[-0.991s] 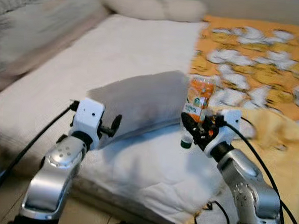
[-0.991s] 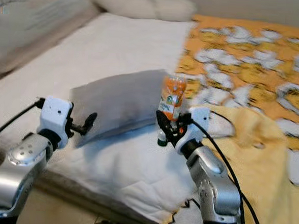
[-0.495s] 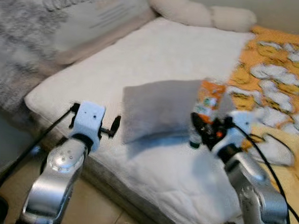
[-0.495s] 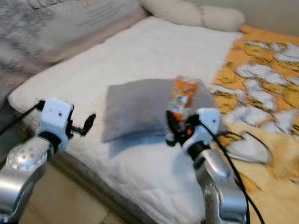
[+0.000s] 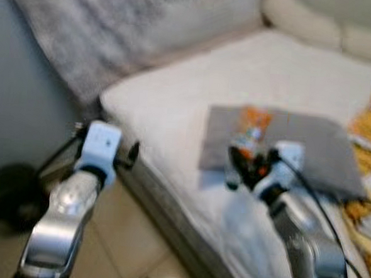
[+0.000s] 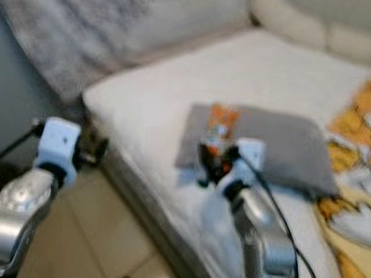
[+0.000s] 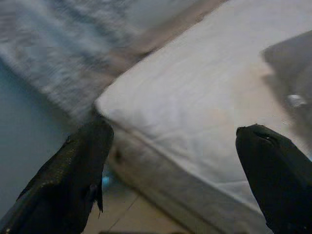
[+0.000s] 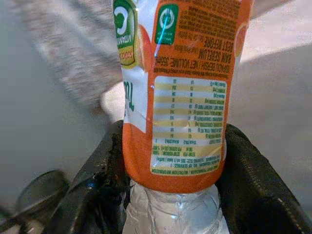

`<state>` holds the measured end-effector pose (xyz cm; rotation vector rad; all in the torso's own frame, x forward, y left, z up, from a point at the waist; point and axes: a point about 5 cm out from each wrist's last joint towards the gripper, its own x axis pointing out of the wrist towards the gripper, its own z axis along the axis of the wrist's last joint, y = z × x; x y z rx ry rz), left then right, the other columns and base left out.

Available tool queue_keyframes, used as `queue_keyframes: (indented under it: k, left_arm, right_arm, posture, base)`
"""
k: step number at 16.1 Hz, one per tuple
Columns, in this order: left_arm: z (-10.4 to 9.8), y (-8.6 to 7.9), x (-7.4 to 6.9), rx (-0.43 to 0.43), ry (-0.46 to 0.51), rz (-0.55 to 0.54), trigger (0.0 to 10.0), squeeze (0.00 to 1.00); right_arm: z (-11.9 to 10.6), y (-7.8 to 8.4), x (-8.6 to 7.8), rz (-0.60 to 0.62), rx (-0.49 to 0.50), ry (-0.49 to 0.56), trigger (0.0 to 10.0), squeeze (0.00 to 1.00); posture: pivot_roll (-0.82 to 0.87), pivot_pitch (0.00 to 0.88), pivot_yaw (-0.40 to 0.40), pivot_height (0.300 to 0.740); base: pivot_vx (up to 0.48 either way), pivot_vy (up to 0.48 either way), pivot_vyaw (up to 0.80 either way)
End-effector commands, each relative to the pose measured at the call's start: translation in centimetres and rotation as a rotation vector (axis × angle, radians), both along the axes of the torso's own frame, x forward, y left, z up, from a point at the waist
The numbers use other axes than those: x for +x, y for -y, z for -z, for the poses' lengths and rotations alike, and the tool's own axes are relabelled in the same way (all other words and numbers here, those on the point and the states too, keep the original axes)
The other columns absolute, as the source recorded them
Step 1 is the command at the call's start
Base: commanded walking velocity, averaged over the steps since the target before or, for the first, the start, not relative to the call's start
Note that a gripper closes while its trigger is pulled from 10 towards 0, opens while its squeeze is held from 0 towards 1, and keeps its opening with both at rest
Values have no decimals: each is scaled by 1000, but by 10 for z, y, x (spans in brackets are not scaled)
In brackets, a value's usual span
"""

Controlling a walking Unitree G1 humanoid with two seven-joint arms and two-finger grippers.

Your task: Clean up the room

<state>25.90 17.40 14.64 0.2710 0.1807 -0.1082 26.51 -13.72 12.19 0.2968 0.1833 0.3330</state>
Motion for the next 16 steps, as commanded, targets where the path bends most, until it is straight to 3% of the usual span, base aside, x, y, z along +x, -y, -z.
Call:
queue_keyframes:
  k: [1, 5, 11, 16]
  left_arm:
    - [-3, 3, -1, -7, 11, 14, 10000, 0]
    - [-5, 0, -1, -18, 12, 4, 10000, 0]
    - [-4, -4, -1, -37, 10, -17, 10000, 0]
    - [-4, -3, -1, -39, 6, -7, 10000, 0]
  right_arm:
    - [-1, 3, -1, 6, 2, -6, 10000, 0]
    - [5, -1, -4, -26, -5, -32, 10000, 0]
    - [14, -2, -6, -64, -93, -63, 10000, 0]
    - [22, -5, -8, -98, -171, -84, 10000, 0]
  posture:
    - [-41, 0, 45, 740]
    - [-37, 0, 44, 740]
    - [-34, 0, 47, 740]
    - [-29, 0, 51, 740]
  base:
    - [0, 0, 800]
    - [0, 0, 800]
    - [317, 0, 800]
    - [397, 0, 0]
